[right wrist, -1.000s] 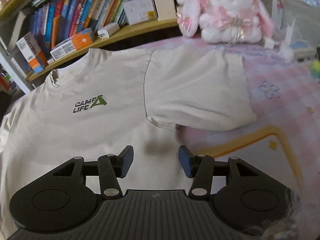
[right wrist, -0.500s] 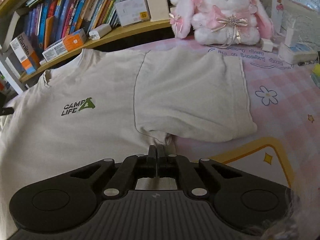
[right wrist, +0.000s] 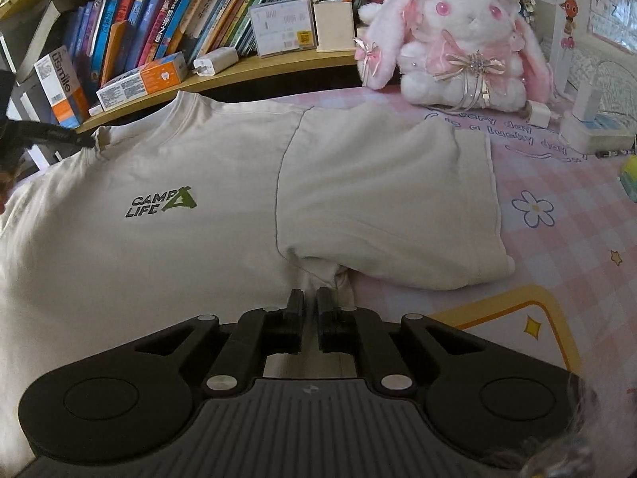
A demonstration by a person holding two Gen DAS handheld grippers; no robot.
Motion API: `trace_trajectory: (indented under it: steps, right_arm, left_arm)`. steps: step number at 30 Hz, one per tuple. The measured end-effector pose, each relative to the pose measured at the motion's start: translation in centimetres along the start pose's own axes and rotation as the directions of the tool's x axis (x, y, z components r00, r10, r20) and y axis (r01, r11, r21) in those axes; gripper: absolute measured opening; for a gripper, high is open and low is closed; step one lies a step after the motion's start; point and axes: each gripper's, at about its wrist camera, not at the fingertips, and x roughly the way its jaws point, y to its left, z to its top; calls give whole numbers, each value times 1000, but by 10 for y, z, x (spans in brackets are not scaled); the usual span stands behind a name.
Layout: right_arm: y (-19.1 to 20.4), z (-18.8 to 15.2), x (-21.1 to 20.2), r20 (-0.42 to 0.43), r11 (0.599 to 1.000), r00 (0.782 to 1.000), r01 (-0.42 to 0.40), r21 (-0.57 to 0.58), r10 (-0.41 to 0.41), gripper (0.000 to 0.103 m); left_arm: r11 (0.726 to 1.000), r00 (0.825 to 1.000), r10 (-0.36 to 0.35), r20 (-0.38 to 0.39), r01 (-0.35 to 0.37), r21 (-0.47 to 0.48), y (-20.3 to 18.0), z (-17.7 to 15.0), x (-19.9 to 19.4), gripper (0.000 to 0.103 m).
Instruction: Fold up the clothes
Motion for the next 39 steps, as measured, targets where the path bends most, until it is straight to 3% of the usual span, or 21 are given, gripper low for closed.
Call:
trace_trajectory:
  steps: [3, 4, 6, 7, 10, 12, 15, 17, 20, 22, 24, 25, 27, 29, 31, 36, 39]
  right_arm:
    - [-3, 0, 0, 0, 1000, 1000, -10, 8, 10, 6]
    - [-3, 0, 0, 0, 1000, 1000, -11, 8, 11, 6]
    - [-3, 0, 0, 0, 1000, 1000, -11, 9, 11, 6]
    - [-3, 0, 0, 0, 1000, 1000, -11, 11, 11, 6]
    - [-6, 1, 0, -3, 999, 1000, -16, 28, 16, 6]
    - [-6, 2, 1, -4, 999, 1000, -16, 32, 16, 6]
    - [-3, 4, 4, -1, 1000, 1000, -13, 21, 13, 6]
    - [-3, 4, 4, 0, 1000, 1000, -13, 17, 13, 6]
    - [-6, 3, 4, 2, 999, 1000, -23, 24, 23, 6]
    - [-7, 3, 4, 4, 999, 1000, -28, 28, 28, 6]
    - [-7, 3, 4, 8, 999, 1000, -29, 30, 29, 6]
    - [-7, 2, 4, 10, 999, 1000, -29, 31, 29, 6]
    - [-6, 2, 5, 12, 999, 1000, -28, 31, 28, 6]
    - [-6, 2, 5, 15, 999, 1000, -27, 32, 27, 6]
    - [-6, 1, 5, 18, 999, 999, -27, 29, 27, 6]
    - [-6, 1, 5, 26, 999, 999, -26, 30, 25, 6]
    - [-5, 0, 4, 33, 999, 999, -23, 33, 22, 6]
  left_arm:
    - [1000, 999, 22, -31, -22, 12, 8, 5, 16, 48]
    - [1000, 999, 6, -45, -6, 4, 10, 5, 20, 41]
    - [1000, 998, -24, -64, 23, -17, 13, 5, 27, 12]
    - [999, 998, -12, -60, 10, -36, 15, 4, 28, 10]
    - [992, 997, 60, -52, -65, -109, 22, 4, 33, 11]
    - [987, 996, 73, -51, -80, -140, 23, 6, 36, 11]
    - [989, 994, 92, -61, -99, -109, 16, 9, 36, 16]
    - [990, 991, 114, -76, -119, -70, 10, 10, 30, 26]
    - [989, 989, 148, 19, -149, 15, -13, 10, 2, 26]
    - [993, 991, 98, 96, -104, 60, -32, 10, -14, 27]
    - [997, 993, -47, 107, 41, 64, -51, 15, -17, 26]
    - [991, 986, -136, 92, 134, 29, -59, 20, -13, 22]
    - [945, 948, -308, 76, 314, -91, -70, 27, 0, 15]
    - [893, 918, -389, 70, 395, -215, -72, 28, 20, 13]
    - [861, 910, -409, 66, 409, -302, -75, 30, 40, 13]
    - [822, 927, -363, 94, 366, -436, -73, 39, 65, 15]
    - [856, 943, -323, 77, 326, -401, -81, 48, 72, 15]
